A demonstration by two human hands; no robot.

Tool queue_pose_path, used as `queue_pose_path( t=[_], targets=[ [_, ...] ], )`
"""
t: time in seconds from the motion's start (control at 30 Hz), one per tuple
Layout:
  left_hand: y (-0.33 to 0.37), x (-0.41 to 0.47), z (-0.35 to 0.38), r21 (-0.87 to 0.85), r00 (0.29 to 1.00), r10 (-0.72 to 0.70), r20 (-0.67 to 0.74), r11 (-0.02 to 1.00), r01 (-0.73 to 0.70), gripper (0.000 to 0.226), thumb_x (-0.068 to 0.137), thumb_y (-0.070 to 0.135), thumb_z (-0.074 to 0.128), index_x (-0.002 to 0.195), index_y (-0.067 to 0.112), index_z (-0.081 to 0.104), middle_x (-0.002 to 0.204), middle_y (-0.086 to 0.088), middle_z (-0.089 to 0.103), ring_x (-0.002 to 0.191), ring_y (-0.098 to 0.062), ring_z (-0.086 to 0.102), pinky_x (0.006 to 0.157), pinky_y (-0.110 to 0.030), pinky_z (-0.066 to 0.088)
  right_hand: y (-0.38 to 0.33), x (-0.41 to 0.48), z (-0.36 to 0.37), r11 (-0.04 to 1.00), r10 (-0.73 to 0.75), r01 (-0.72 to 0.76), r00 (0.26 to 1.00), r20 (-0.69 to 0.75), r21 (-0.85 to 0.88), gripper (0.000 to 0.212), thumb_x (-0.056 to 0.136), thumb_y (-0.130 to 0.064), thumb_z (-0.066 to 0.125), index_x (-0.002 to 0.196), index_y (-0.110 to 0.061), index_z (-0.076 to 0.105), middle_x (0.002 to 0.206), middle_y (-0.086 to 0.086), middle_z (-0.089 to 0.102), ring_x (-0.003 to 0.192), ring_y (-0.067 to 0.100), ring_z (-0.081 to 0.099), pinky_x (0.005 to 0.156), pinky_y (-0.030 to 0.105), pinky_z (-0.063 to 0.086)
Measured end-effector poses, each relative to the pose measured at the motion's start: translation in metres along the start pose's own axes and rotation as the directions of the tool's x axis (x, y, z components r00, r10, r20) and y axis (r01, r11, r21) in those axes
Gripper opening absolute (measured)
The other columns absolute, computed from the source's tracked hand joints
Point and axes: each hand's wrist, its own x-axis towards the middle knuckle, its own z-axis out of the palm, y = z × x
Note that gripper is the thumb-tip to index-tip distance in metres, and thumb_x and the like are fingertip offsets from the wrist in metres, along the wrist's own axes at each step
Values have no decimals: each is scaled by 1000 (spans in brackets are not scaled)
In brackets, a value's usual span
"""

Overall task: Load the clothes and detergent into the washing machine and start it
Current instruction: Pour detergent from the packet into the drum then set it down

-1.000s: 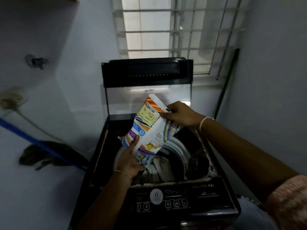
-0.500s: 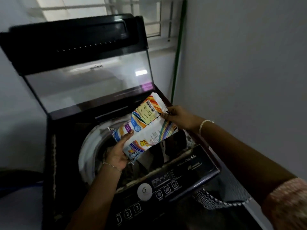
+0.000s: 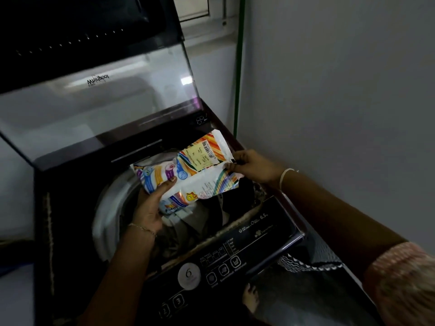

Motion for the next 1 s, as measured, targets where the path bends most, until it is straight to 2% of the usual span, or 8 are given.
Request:
queue_pose_path(
  t=[0.07,0.13,0.27,0.33,0.57,0.67,0.77,1.0],
  targets=[
    [4,-2,1,35,999,40,2,999,-40,100,37,44,95,126,15,62,119,-12,68,99,-30,69,72,-41,58,5,3,-1,999,12,-13,1000,8,30,32,93,-13,59,119,6,60,117,19,67,92,24,68,83,30,58],
    [8,-4,4,86,995,97,11,991,-98,95,37,46,95,122,15,64,116,-11,69,100,-31,69,75,-45,59,7,4,-2,999,23,-24,999,25,47,32,92,-12,60,119,5,61,118,17,67,96,25,68,84,32,58],
    [14,-9,8,115,985,172,-6,979,-170,83,42,40,94,115,11,68,116,-16,69,102,-33,68,85,-52,55,9,4,-5,998,32,-35,998,58,57,31,91,-10,61,119,3,60,117,11,67,89,11,69,78,21,58],
    [16,-9,10,118,985,169,-23,979,-166,75,47,33,93,114,11,68,113,-14,70,99,-31,69,83,-50,55,8,4,-6,998,30,-33,998,59,49,31,91,-10,61,119,3,61,115,9,67,84,6,68,74,17,57],
    [19,-11,14,172,973,218,-76,964,-203,54,59,18,89,108,15,68,103,-7,74,91,-26,72,74,-42,58,7,2,-11,999,36,-35,997,73,-12,32,92,-10,59,121,2,60,118,11,66,89,10,66,74,13,56],
    [20,-14,19,181,966,241,-98,958,-221,50,68,7,83,114,9,64,106,-8,73,90,-24,72,69,-37,59,7,1,-13,999,39,-36,996,84,-38,33,91,-11,60,122,0,60,121,11,66,98,14,67,85,22,56],
    [21,-15,20,195,960,251,-120,954,-225,58,68,9,85,120,7,60,108,-9,72,94,-27,71,74,-44,59,7,0,-16,998,43,-37,995,90,-59,36,91,-12,60,125,0,58,124,13,64,110,21,64,98,34,51],
    [27,-17,31,233,948,290,-130,938,-255,57,66,8,85,118,7,61,105,-6,73,90,-23,73,69,-36,59,12,0,-19,991,37,-28,997,73,-132,39,91,-12,62,127,-1,57,126,14,63,115,23,61,103,40,47]
  ],
)
